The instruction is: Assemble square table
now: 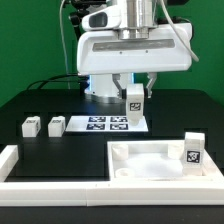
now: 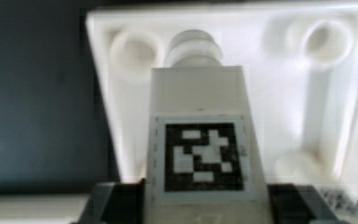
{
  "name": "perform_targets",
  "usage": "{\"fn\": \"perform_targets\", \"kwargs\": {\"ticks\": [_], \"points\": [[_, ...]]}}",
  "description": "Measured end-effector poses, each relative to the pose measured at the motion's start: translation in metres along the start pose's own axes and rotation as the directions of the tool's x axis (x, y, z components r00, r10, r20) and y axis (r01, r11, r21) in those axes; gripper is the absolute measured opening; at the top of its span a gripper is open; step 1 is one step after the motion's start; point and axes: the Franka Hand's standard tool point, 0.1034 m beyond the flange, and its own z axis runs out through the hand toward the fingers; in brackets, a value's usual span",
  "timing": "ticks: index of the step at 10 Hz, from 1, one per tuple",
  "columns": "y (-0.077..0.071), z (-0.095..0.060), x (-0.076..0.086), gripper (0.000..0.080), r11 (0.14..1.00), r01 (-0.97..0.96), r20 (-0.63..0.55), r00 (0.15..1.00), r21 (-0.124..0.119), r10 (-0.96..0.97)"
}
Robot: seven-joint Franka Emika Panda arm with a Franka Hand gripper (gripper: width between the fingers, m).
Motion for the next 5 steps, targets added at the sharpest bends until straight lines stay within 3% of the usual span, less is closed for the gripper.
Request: {"fn": "perform_targets", "kwargs": {"ticks": [2, 3, 4, 5], "points": [[0.021, 0.005, 0.031, 0.029, 0.998, 0.03, -0.153, 0.988, -0.048, -0.037], [0.024, 0.006, 0.037, 0.029, 0.998, 0.025, -0.176, 0.984, -0.055, -0.034], [0.027, 0.0, 0.042, 0.029, 0.996, 0.026, -0.262, 0.964, -0.084, -0.048], [0.031, 0.004, 0.036, 0.029, 0.994, 0.027, -0.294, 0.954, -0.105, -0.057]]}}
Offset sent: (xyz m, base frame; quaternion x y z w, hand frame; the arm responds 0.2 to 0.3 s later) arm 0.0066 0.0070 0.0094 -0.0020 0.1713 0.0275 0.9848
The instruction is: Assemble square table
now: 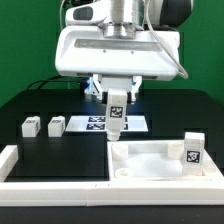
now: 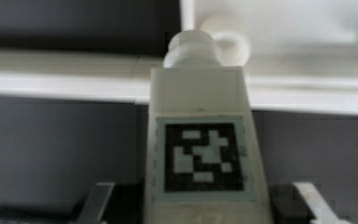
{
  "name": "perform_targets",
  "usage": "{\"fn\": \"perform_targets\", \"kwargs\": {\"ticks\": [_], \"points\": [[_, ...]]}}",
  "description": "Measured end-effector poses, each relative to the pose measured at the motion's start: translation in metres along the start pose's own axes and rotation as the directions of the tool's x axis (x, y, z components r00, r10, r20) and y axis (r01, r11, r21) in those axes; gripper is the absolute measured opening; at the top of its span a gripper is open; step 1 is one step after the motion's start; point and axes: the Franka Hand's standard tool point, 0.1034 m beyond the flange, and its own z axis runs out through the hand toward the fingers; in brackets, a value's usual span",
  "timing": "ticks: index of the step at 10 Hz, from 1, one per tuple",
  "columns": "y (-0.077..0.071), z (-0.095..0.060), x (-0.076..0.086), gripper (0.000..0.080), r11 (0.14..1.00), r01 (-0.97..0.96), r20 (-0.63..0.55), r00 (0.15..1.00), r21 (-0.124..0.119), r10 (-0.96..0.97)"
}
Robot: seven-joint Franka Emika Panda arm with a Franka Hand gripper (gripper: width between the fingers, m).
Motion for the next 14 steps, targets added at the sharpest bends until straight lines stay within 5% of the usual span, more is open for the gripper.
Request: {"fn": "perform_targets", "kwargs": {"ticks": [3, 5, 7, 9, 14], "points": [[0.005, 0.004, -0.004, 0.029, 0.999, 0.045, 0.047, 0.998, 0.01, -0.045], [0.041, 0.017, 0.004, 0.029, 0.998, 0.056, 0.111, 0.992, 0.036, -0.059], [0.026, 0.028, 0.023, 0.029, 0.998, 0.031, 0.089, 0.995, 0.061, -0.036], [-0.006, 0.035, 0.037, 0.029, 0.995, -0.059, 0.08, 0.995, 0.078, 0.053], [-0.023, 0.046, 0.015, 0.0291, 0.996, -0.053, 0.082, 0.996, 0.076, 0.046]]}}
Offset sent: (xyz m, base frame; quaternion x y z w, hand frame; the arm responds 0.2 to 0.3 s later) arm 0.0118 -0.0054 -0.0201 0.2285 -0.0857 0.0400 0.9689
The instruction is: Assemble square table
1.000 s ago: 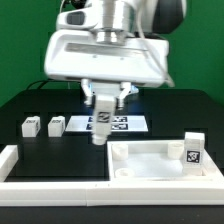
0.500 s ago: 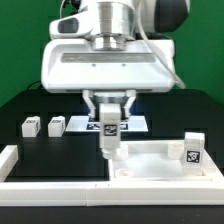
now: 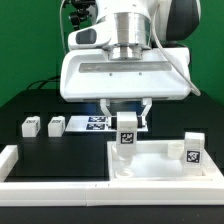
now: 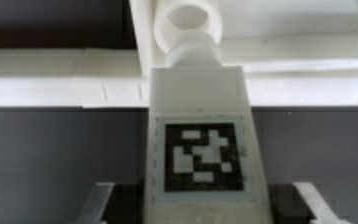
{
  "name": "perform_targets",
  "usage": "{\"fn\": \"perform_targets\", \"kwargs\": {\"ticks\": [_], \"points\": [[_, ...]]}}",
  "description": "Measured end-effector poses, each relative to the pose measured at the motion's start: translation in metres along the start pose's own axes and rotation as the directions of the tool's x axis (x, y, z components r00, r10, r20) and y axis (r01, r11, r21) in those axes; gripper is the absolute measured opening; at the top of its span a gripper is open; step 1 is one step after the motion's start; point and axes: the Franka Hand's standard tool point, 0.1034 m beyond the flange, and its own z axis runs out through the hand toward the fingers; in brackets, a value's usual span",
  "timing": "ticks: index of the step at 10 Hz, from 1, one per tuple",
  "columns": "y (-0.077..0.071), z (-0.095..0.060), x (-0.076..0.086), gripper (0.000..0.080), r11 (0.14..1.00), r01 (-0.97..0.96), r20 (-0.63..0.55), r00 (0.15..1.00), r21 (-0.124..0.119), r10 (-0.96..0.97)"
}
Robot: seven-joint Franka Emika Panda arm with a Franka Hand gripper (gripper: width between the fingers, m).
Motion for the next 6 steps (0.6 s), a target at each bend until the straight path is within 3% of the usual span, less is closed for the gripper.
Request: {"fn": "perform_targets", "kwargs": {"ticks": [6], "points": [[-0.0016, 0.0063, -0.0052, 0.0291, 1.0, 0.004, 0.001, 1.0, -0.003, -0.004]]}}
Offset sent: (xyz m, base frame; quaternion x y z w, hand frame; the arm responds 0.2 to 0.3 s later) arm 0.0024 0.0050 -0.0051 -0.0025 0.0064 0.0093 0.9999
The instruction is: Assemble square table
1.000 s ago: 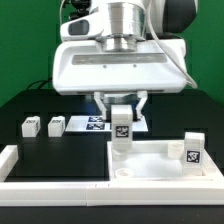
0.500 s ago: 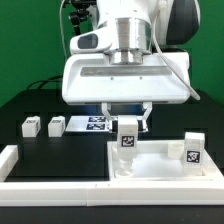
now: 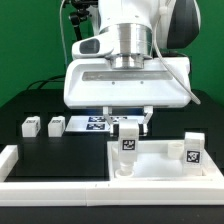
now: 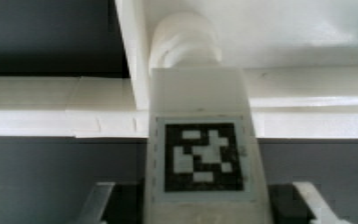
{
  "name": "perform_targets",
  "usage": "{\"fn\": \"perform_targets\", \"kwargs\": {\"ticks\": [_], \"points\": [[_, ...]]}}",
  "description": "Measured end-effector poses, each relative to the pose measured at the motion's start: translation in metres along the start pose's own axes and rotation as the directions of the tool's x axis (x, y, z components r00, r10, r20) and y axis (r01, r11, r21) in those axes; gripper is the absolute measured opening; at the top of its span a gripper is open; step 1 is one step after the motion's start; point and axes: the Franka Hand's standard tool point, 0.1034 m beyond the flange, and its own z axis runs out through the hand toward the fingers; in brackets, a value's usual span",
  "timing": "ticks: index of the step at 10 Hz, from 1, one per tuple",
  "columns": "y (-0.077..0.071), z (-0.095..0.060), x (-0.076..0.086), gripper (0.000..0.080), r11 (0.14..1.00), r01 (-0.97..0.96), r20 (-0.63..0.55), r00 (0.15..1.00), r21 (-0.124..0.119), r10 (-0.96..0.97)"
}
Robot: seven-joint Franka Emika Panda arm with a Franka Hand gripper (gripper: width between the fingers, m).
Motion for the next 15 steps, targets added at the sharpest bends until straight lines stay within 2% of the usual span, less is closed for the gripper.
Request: {"fn": "perform_targets", "kwargs": {"ticks": [3, 7, 8, 10, 13, 14, 15], "points": [[0.003, 0.003, 0.003, 0.0291, 1.0, -0.001, -0.02, 1.0, -0.008, 0.001], [0.003, 0.011, -0.004, 0.0291, 1.0, 0.001, -0.015, 1.0, -0.012, -0.001], [0.003, 0.012, -0.004, 0.0291, 1.0, 0.003, -0.039, 0.999, -0.019, -0.004], [0.005, 0.012, -0.004, 0.0291, 0.999, 0.006, -0.079, 0.997, -0.033, -0.008], [0.005, 0.012, -0.004, 0.0291, 0.999, 0.006, -0.087, 0.996, -0.035, -0.009], [0.005, 0.012, -0.004, 0.0475, 0.999, 0.006, -0.087, 0.996, -0.036, -0.009], [0.005, 0.012, -0.004, 0.0589, 0.999, 0.006, -0.087, 0.996, -0.036, -0.009]]}}
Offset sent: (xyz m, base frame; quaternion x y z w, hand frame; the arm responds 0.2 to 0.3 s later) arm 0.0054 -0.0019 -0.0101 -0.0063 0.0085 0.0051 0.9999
